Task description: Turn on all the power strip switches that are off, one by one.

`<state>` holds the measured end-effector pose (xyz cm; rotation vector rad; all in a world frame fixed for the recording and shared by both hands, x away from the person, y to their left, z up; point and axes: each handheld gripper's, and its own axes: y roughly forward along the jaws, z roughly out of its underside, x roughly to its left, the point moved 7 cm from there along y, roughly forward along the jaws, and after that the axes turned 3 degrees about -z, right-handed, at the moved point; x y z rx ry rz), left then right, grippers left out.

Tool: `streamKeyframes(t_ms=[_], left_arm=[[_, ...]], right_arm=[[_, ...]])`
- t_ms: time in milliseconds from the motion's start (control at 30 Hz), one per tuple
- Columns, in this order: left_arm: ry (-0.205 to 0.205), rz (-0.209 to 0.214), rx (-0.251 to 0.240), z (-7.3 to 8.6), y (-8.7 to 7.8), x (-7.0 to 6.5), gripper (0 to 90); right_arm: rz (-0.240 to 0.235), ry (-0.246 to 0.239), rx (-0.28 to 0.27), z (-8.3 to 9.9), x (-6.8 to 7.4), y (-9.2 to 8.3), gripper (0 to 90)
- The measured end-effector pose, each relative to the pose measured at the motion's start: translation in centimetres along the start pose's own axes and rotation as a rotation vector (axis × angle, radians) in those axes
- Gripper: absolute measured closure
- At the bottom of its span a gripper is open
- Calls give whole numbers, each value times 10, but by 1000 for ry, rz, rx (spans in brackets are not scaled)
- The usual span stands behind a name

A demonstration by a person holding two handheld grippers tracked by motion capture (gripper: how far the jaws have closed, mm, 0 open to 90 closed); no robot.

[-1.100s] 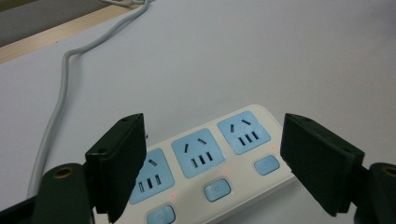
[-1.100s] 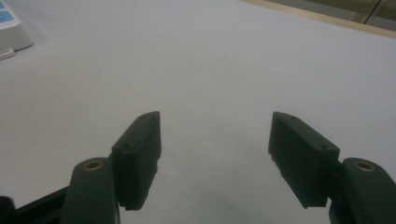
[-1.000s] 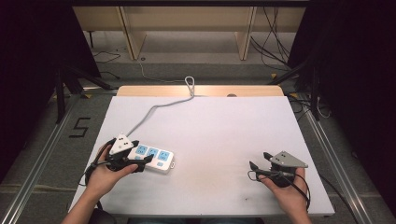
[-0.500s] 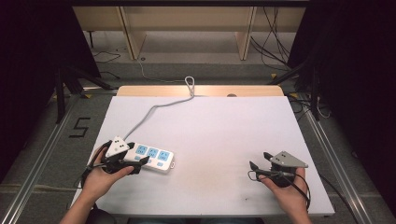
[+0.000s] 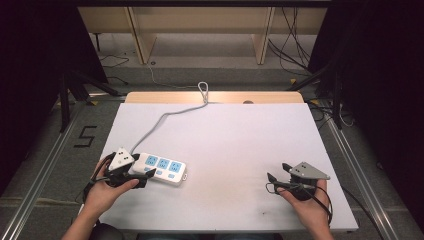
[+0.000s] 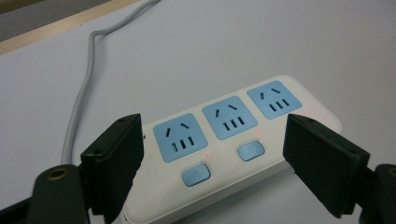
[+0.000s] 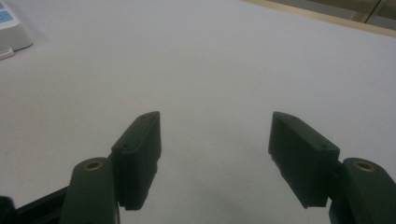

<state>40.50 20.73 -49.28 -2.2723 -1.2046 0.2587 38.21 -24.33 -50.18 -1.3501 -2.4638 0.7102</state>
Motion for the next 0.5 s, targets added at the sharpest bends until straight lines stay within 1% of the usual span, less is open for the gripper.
streamKeyframes(t_ms=[33,167,300,500], left_arm=[[-7,-1,-1,0,0,0,203],[-9,-1,2,1,2,0,200],[-6,1,6,1,3,-2,200],[-1,2,-2,-1,4,-5,200]], right_arm=[[-1,0,0,0,0,0,354],[0,-1,0,0,0,1,354],[0,0,1,0,0,1,354],[3,3,-3,0,-1,1,354]])
